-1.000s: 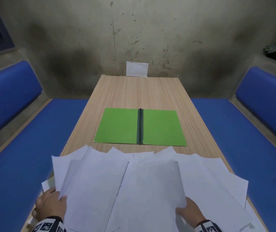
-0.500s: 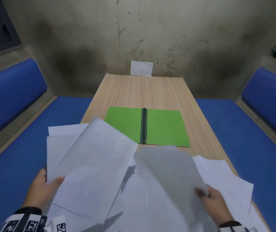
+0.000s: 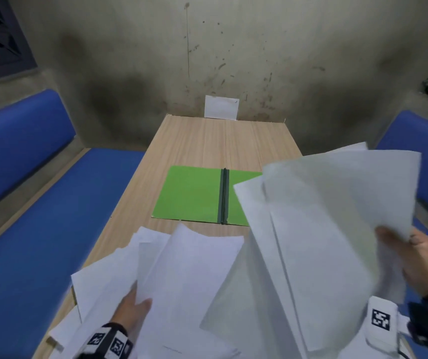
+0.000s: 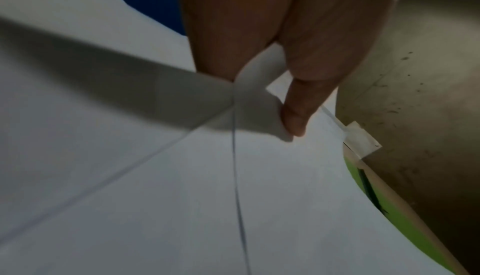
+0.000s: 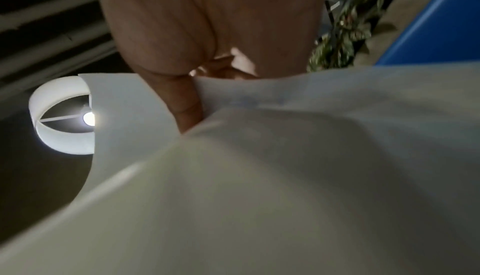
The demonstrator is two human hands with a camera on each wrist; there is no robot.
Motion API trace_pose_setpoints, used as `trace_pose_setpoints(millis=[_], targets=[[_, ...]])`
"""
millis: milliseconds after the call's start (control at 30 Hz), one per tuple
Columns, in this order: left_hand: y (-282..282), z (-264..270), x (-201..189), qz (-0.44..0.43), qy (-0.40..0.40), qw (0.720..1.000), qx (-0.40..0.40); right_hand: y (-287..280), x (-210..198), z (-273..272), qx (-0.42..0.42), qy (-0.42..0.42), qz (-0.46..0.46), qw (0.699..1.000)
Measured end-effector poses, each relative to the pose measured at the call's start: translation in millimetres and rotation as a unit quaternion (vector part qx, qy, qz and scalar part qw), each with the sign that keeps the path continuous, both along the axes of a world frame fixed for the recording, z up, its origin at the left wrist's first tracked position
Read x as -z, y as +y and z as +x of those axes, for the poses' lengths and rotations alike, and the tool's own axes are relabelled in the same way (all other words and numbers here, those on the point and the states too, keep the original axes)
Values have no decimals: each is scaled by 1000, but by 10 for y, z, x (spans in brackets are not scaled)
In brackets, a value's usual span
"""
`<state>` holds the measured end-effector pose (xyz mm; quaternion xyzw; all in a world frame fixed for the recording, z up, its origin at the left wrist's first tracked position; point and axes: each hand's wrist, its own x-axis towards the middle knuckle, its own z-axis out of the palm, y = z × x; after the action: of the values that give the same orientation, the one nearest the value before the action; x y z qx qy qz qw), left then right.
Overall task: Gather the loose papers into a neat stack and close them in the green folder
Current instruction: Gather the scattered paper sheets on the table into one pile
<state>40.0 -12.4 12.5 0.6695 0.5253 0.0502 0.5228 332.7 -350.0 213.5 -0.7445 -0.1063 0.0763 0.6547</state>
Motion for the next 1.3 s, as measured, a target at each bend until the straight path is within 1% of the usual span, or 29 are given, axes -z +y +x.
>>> trace_pose_setpoints(millis=[67,133,167,233,300,333,400,467,500,567,667,767,867,933,1033,1067,1100,1133,1167,1233,1300], targets=[[-87,68,-37,-29,-19,999,30,188,158,11,-28,41,9,999],[-213,165,-145,-63,-44,995,58,428,464,36,-75,46,-55,995],[-262,210,-181,-85,-65,993,58,545,597,18,-92,56,-88,990],[-343,311,-230,-149,-102,983,29,755,883,-44,-123,85,-128,980],[-421,356,-231,-212,-127,969,25,931,1121,-159,-132,93,-158,974],[-452,358,-235,-216,-128,967,50,994,1210,-218,-127,98,-163,973],[-472,345,-175,-164,-111,973,118,1065,1379,-274,-116,107,-161,974],[-450,299,-77,-136,-68,974,168,1070,1453,-311,-99,142,-153,973],[-452,284,-52,-126,-44,977,169,1049,1484,-318,-91,161,-155,971],[-463,262,-28,-98,-34,984,147,964,1554,-338,-84,198,-171,962],[-475,236,-82,-97,-55,988,105,829,1673,-445,-91,245,-185,947],[-442,196,-132,-121,-76,987,75,765,1838,-521,-110,286,-154,940],[-359,153,-142,-136,-107,983,57,766,1852,-588,-151,304,-71,938],[-354,138,-260,-137,-153,978,46,801,1820,-632,-167,323,-25,931],[-371,191,-426,-137,-192,971,45,899,1793,-740,-227,379,25,897],[-353,200,-443,-128,-193,972,39,937,1772,-776,-238,381,28,893],[-350,212,-478,-117,-195,973,35,979,1768,-799,-236,369,26,899],[-355,211,-536,-98,-195,975,28,1017,1731,-825,-224,344,19,911],[-338,213,-556,-79,-207,975,29,1051,1670,-846,-212,311,13,926],[-368,207,-717,-28,-226,973,44,1088,1470,-864,-197,248,12,948],[-374,230,-833,18,-194,979,62,1089,1196,-890,-186,200,20,962]])
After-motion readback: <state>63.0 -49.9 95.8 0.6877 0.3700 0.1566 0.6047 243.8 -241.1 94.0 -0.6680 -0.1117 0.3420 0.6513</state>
